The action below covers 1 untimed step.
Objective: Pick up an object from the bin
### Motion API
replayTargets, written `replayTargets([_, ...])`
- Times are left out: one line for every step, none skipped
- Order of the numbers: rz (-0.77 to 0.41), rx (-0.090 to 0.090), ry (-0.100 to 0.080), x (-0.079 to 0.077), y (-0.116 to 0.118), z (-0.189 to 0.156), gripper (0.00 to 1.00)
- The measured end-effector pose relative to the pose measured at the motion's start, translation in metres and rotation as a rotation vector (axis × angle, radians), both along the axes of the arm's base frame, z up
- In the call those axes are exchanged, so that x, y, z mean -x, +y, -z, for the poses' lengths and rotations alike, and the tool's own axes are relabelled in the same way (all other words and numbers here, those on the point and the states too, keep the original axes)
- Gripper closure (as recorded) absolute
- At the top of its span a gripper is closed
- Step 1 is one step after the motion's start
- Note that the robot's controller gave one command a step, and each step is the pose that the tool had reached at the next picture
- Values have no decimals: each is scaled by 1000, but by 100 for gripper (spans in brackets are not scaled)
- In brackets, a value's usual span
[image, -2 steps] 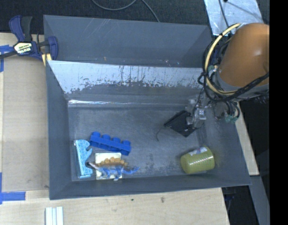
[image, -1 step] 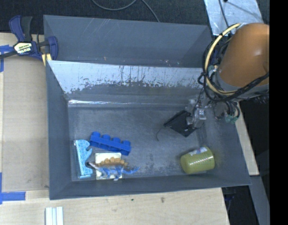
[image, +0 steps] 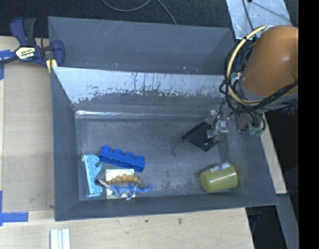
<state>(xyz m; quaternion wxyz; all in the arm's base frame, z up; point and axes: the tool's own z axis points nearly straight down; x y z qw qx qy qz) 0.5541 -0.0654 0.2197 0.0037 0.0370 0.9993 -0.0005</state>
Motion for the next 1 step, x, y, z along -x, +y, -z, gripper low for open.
replayTargets([0, 0, 0, 0, 0, 0, 100])
